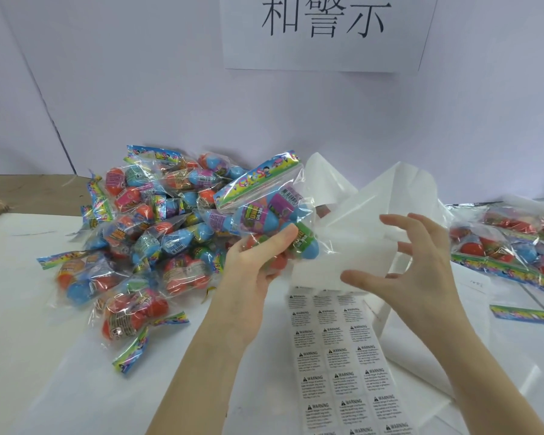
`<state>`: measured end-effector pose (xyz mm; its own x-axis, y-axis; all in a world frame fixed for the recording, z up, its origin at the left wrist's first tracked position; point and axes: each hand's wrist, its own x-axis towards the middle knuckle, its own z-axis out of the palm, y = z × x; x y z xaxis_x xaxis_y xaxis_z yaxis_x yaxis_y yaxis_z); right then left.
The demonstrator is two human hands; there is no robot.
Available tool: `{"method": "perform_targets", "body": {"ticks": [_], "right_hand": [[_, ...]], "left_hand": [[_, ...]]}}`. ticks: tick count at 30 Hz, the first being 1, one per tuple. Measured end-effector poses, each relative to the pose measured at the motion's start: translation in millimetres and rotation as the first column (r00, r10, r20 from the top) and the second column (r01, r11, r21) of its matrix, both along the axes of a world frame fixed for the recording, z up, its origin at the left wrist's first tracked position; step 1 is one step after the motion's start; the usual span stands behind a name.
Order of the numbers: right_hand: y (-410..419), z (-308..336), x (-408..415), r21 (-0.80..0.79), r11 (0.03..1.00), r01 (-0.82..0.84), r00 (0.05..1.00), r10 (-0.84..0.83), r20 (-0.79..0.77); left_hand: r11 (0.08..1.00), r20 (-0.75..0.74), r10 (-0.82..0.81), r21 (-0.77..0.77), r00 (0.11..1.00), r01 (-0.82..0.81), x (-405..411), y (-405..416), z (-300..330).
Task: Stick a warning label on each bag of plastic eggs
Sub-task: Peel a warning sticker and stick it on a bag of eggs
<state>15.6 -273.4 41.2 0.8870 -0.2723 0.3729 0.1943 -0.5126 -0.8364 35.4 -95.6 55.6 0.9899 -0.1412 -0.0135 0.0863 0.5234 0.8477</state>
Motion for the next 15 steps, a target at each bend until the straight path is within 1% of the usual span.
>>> {"method": "perform_targets", "body": {"ticks": [4, 7, 8, 10, 12, 14, 15], "right_hand": [[-1, 1, 1, 0.139, 0.99, -0.021, 0.997, 0.011, 0.072], [0, 4, 0, 0.271, 0.96, -0.072, 0.996, 0.057, 0.064], [1, 4, 0, 0.311, 0.946, -0.089, 0.995, 0.073, 0.063], [2, 3, 1, 0.368, 0.924, -0.106, 0.994, 0.085, 0.073], [5, 3, 1, 0.385, 0.917, -0.102, 0.993, 0.074, 0.087], [8, 4, 0, 0.358, 0.929, -0.093, 0.993, 0.061, 0.099], [8, 5, 0, 0.333, 0.939, -0.086, 0.994, 0.055, 0.099]], "left_hand": [[0.998, 0.022, 0.058, 0.018, 0.998, -0.058, 0, -3, -1], [0.997, 0.047, 0.043, -0.068, 0.998, -0.04, -2, -7, -1], [0.997, 0.066, 0.046, -0.069, 0.997, -0.042, -2, -9, -3], [0.999, 0.114, 0.032, -0.007, 0.993, -0.032, -3, -11, -5], [0.997, 0.167, 0.009, 0.068, 0.986, -0.021, -7, -15, -4], [0.994, 0.181, 0.034, 0.095, 0.983, -0.052, -9, -18, -3], [0.993, 0.172, 0.066, 0.085, 0.983, -0.081, -9, -19, -2]]}}
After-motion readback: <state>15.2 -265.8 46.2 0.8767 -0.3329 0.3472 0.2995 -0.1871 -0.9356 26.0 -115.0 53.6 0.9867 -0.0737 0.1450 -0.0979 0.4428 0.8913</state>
